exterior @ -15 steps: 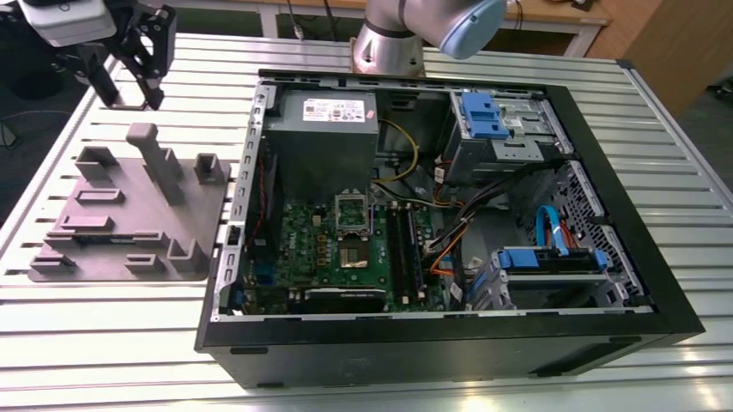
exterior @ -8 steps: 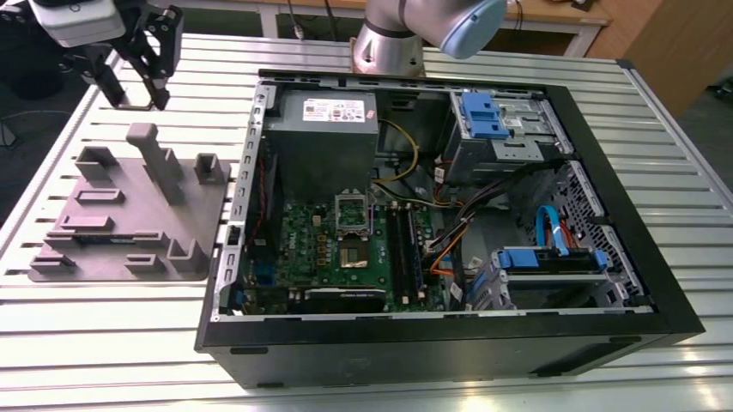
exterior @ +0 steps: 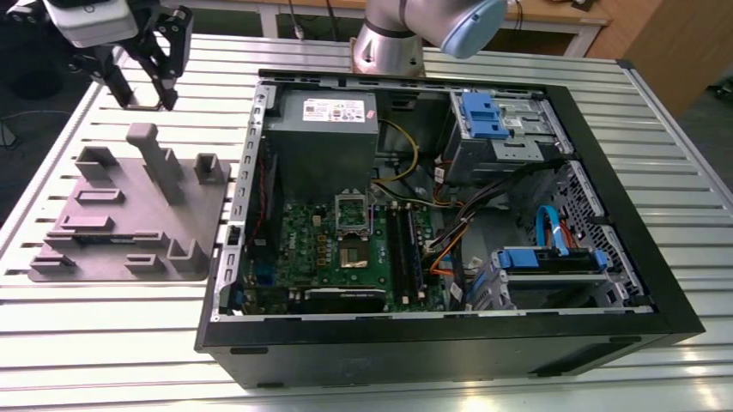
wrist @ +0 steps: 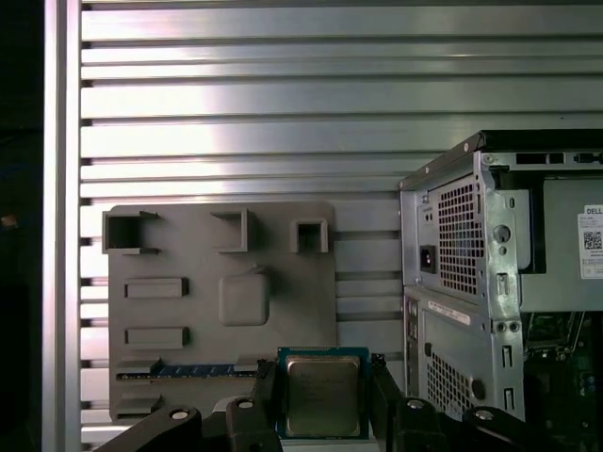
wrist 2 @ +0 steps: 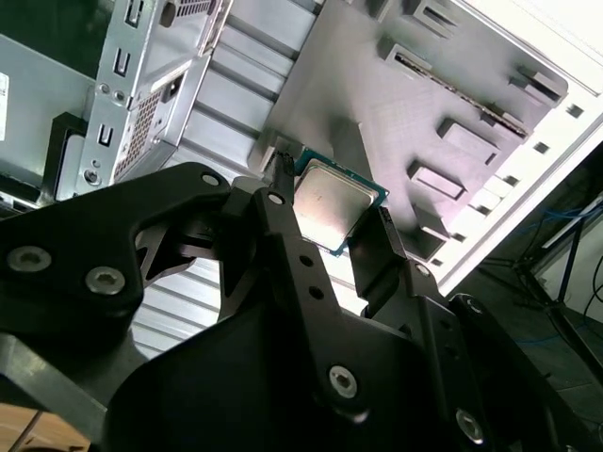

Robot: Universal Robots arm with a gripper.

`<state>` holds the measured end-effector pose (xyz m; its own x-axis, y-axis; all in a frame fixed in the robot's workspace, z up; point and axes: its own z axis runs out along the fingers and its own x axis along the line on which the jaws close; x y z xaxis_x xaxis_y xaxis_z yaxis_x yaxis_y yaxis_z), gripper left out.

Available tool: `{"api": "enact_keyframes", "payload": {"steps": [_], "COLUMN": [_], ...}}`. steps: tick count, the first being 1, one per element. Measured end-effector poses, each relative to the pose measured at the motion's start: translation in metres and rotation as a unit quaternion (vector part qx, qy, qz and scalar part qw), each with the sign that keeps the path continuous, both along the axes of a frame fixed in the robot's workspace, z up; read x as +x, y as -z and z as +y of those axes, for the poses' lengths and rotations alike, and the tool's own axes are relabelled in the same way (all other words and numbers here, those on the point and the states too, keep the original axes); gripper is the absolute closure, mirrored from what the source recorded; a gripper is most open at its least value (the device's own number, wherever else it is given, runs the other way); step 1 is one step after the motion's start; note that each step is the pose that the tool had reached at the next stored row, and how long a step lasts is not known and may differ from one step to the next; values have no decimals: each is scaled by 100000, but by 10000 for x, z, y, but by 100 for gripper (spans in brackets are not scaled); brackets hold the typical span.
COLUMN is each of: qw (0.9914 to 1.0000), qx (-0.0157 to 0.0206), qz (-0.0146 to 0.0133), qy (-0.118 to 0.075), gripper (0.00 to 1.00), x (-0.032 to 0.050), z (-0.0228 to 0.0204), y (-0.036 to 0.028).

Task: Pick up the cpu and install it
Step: 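Pick up the cpu and move it towards the insertion slot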

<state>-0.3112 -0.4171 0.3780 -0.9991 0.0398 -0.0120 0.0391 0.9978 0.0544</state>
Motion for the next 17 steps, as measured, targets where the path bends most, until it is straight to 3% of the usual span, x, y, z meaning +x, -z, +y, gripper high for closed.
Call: {"api": "enact_keyframes", "payload": {"steps": [17], "qw": [100000], "qx": [2], "qz": [-1], "qy": [0], "gripper": [53], "x": [155], "z": [0], "y": [0]}}
